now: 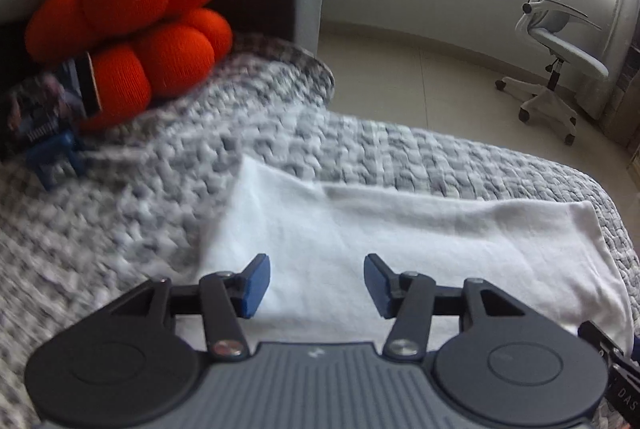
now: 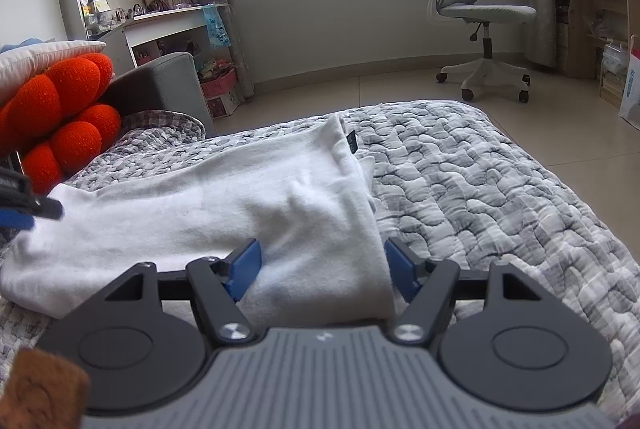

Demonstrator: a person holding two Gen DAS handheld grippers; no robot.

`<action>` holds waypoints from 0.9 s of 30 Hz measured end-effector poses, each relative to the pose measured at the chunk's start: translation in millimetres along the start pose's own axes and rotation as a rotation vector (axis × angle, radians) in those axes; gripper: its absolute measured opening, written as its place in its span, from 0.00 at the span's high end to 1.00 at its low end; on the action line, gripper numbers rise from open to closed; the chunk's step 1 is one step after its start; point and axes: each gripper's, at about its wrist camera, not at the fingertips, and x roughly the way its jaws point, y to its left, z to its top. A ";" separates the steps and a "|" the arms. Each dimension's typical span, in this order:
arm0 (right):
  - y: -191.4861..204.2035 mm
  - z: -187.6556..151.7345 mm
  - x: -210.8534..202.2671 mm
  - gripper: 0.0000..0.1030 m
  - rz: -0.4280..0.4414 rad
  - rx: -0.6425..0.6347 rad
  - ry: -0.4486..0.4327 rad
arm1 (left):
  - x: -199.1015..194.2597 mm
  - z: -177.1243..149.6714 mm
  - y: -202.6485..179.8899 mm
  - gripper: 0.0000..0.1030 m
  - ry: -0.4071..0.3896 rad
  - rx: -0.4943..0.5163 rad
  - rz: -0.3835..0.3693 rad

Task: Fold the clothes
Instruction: 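Open the left gripper and lift it off the shirt, then move both open grippers toward the end of the folded shirt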

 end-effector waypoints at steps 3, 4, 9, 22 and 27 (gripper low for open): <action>0.2 0.3 -0.3 0.31 0.000 -0.001 0.001 | 4.2 -12.3 3.4 0.50 -0.074 0.078 -0.009; -0.2 0.4 -0.3 0.31 0.003 0.001 0.001 | 2.0 -14.6 4.5 0.50 -0.087 0.091 -0.018; -1.5 1.5 -0.5 0.30 0.012 0.006 0.001 | -4.2 -15.7 17.6 0.55 -0.129 0.082 -0.051; -25.7 -0.3 -28.7 0.21 0.032 0.135 0.011 | -32.2 -12.1 38.8 0.54 -0.256 0.015 -0.041; -57.2 -5.1 -48.5 0.21 0.168 0.408 0.036 | -37.8 -17.8 26.0 0.54 -0.237 0.050 -0.135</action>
